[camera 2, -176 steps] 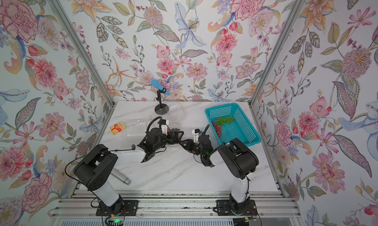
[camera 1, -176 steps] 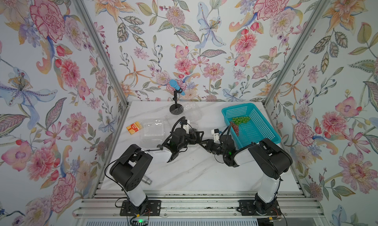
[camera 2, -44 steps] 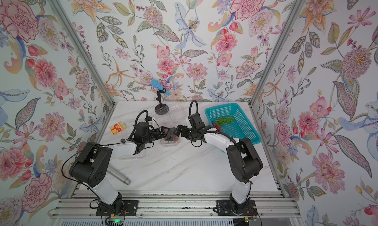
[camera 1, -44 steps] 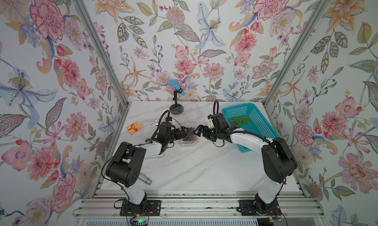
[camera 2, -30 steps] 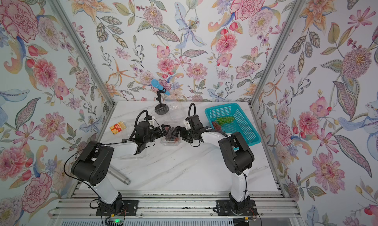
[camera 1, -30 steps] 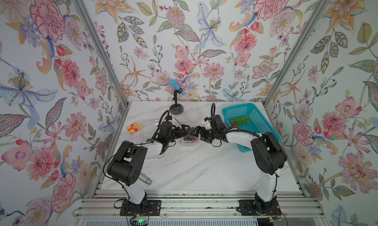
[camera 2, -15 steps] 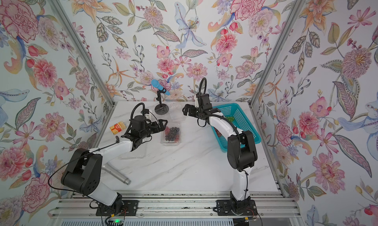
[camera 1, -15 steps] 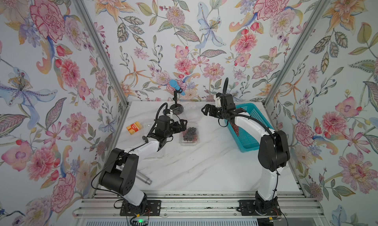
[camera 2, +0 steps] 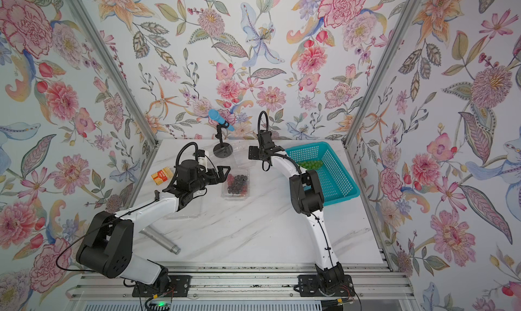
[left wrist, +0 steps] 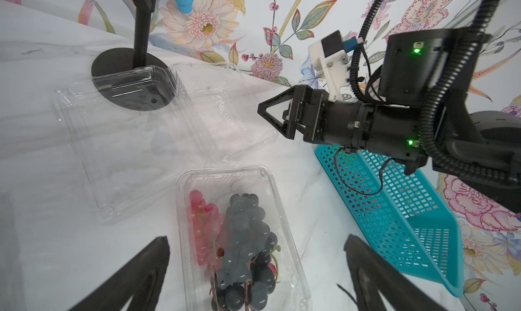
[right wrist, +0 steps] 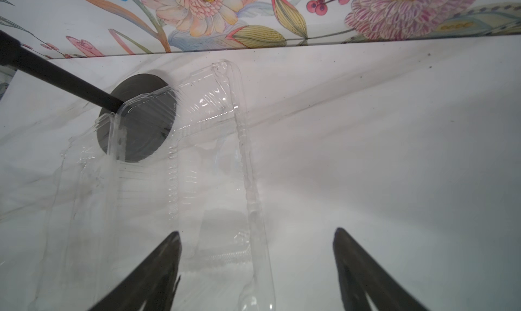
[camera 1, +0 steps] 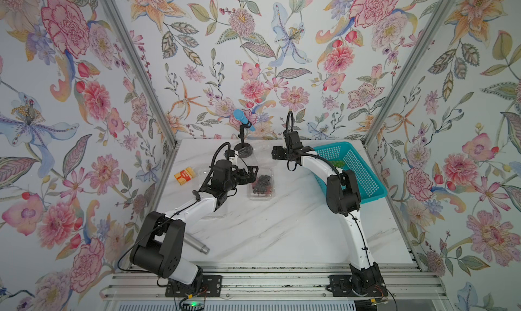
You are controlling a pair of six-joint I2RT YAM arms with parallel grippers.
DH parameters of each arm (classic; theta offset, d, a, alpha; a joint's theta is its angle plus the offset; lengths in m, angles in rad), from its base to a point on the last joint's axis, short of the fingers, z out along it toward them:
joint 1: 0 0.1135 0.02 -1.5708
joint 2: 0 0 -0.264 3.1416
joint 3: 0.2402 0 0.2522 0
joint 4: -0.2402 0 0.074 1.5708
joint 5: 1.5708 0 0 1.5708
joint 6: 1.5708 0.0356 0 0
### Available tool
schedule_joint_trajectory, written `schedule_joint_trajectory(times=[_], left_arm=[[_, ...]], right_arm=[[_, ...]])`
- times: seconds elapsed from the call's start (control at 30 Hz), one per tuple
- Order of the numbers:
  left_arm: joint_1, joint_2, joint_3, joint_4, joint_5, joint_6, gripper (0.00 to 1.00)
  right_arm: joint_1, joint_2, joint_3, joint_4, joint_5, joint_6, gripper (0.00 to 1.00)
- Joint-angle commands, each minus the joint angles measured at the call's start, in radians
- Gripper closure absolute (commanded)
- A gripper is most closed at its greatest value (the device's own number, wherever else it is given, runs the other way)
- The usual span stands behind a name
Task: Pack grapes into containers
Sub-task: Pick up the packing box from the center of the board.
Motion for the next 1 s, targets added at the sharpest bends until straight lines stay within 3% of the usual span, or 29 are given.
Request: schedule_joint_trajectory(times=[0.0, 0.33, 0.47, 0.63, 0.97], left_arm=[[0.010, -0.025, -0.008, -0.035, 0.016, 0.044, 0.00], [0.010, -0.004, -0.014, -0.042, 0.027, 0.049, 0.00], [0.010, 0.003, -0.017, -0.041, 0.028, 0.038, 0.00], [0.010, 0.002, -0.012, -0.045, 0.029, 0.031, 0.00], [0.010, -0.020, -0.007, -0.064, 0.014, 0.027, 0.00]], right_arm=[[0.014, 0.064, 0.123, -0.060, 0.040, -0.036, 0.21], [0.005, 0.164, 0.226, -0.068, 0.040, -0.030, 0.37], [0.005, 0.177, 0.240, -0.071, 0.028, -0.025, 0.55], [0.005, 0.173, 0.228, -0.074, 0.007, -0.019, 0.65], [-0.012, 0.157, 0.189, -0.085, -0.047, -0.007, 0.68]])
